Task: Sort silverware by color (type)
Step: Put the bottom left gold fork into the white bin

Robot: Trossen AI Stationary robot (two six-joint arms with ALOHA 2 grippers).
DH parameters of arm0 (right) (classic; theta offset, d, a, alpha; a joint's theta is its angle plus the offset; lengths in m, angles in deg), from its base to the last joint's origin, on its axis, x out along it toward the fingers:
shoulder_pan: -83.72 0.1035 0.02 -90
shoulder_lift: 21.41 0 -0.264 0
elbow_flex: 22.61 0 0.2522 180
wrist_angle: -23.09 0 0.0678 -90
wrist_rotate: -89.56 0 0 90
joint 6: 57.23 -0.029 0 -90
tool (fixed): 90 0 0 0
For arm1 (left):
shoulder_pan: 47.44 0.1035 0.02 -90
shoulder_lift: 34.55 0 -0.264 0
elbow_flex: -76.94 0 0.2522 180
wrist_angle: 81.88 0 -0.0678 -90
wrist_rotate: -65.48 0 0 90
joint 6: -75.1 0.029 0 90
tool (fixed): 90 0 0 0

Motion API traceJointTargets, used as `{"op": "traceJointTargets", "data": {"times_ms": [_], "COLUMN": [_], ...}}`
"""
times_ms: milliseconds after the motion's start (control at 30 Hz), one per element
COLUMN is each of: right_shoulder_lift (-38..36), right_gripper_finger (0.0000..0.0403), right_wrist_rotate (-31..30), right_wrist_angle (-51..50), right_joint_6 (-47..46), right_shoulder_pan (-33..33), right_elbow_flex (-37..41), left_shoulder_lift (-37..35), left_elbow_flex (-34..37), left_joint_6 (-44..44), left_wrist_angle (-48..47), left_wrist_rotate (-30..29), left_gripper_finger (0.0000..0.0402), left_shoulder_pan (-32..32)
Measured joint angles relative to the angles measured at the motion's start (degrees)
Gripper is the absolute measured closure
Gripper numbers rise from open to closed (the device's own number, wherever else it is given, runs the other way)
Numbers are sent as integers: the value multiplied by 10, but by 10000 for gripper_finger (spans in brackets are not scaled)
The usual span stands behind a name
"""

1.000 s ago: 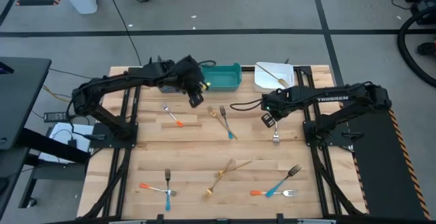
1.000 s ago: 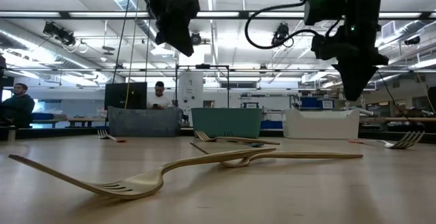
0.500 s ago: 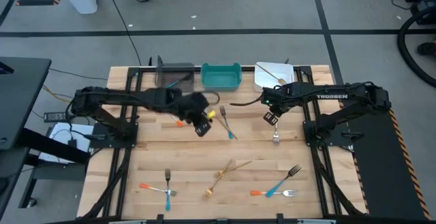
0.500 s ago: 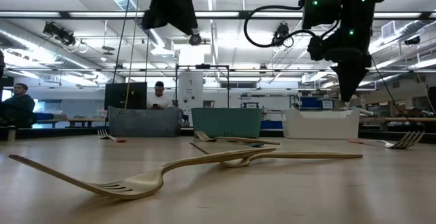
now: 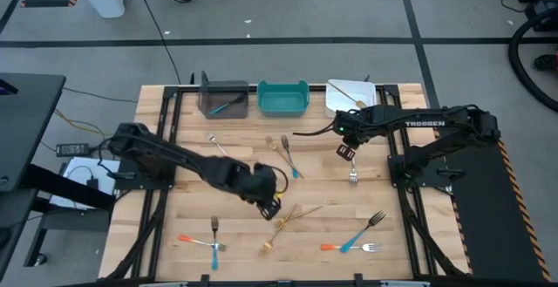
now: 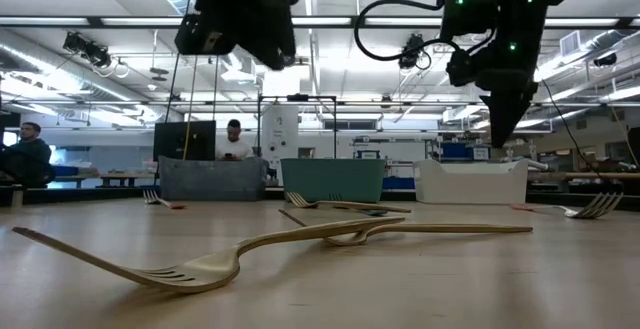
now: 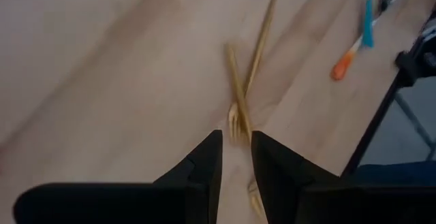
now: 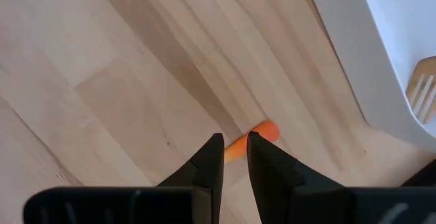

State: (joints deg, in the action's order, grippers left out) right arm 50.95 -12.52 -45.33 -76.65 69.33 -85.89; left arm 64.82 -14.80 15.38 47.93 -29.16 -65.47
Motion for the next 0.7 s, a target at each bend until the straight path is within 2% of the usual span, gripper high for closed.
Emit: {"op": "traceJointTargets", "data": {"times_ms": [167, 433, 700], "right_shoulder_lift": [0, 0, 0], "right_gripper_finger": [330, 330, 330], "right_wrist_rotate": [3, 3, 3], "right_wrist_angle": [0, 6, 11], "right_joint_6": [-17, -14, -14], "right_shoulder_pan": [0, 0, 0], "right_elbow_flex": [0, 0, 0], "left_shoulder_lift": [41, 108, 134], "left_elbow_flex": [0, 0, 0], "left_joint_6": [-55, -83, -105], "left_wrist_angle": [59, 150, 157], "left_wrist_rotate": [2, 13, 14], "left_gripper_finger": [315, 315, 315], "left_shoulder_pan": [-28, -65, -81]}}
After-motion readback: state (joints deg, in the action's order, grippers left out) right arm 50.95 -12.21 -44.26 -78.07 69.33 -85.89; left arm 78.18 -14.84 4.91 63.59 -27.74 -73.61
